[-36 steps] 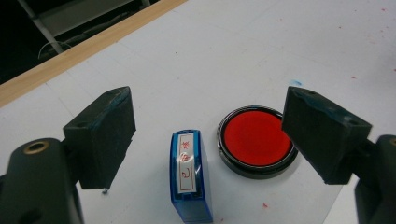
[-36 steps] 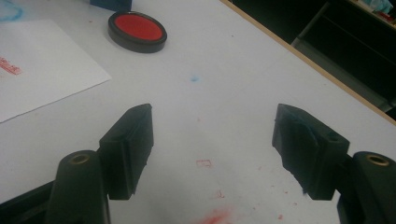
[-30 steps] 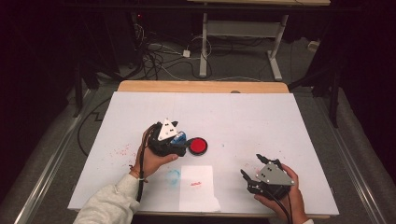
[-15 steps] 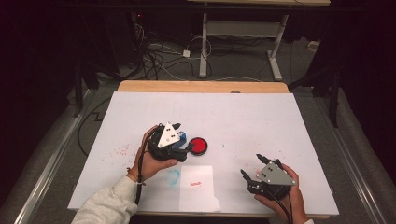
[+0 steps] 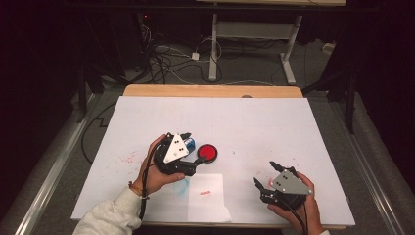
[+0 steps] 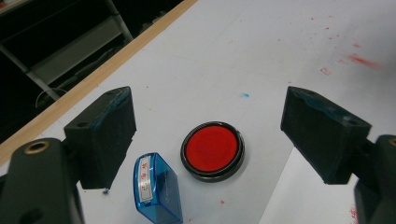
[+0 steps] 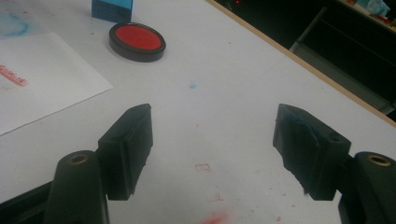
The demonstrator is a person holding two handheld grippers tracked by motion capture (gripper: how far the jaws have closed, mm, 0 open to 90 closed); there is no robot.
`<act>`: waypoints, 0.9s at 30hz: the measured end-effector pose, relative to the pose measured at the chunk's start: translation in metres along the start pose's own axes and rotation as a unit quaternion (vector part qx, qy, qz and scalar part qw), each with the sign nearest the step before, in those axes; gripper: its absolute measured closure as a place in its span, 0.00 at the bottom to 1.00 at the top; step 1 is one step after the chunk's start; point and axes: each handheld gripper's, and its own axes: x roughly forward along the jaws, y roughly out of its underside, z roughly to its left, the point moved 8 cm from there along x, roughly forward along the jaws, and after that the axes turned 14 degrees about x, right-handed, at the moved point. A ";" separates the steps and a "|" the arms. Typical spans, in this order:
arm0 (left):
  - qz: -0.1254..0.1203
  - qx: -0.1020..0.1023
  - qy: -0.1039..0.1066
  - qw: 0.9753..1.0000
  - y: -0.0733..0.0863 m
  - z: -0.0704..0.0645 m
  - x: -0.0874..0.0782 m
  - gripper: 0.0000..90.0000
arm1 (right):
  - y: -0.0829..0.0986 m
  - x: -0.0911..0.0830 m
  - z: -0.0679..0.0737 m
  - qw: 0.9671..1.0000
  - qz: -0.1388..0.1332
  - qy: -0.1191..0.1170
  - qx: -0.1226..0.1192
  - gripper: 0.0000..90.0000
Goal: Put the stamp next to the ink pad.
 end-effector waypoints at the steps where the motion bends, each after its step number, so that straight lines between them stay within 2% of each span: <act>1: -0.003 0.001 0.004 1.000 0.000 -0.001 -0.001 0.19 | 0.000 0.000 0.000 1.000 -0.001 0.000 0.001 0.32; 6: -0.009 0.010 0.004 1.000 -0.001 -0.006 -0.005 0.19 | 0.000 -0.003 0.000 1.000 -0.003 -0.001 0.002 0.33; 11: 0.001 0.015 -0.010 1.000 0.002 -0.008 -0.008 0.19 | 0.000 -0.005 -0.001 1.000 -0.006 0.001 0.003 0.32; 16: -0.004 0.025 -0.005 1.000 0.004 -0.012 -0.013 0.19 | 0.000 -0.008 -0.001 1.000 -0.008 0.001 0.004 0.32; 27: -0.004 0.032 -0.013 0.999 0.014 -0.015 -0.025 0.19 | -0.001 -0.011 0.002 1.000 -0.010 -0.003 0.003 0.33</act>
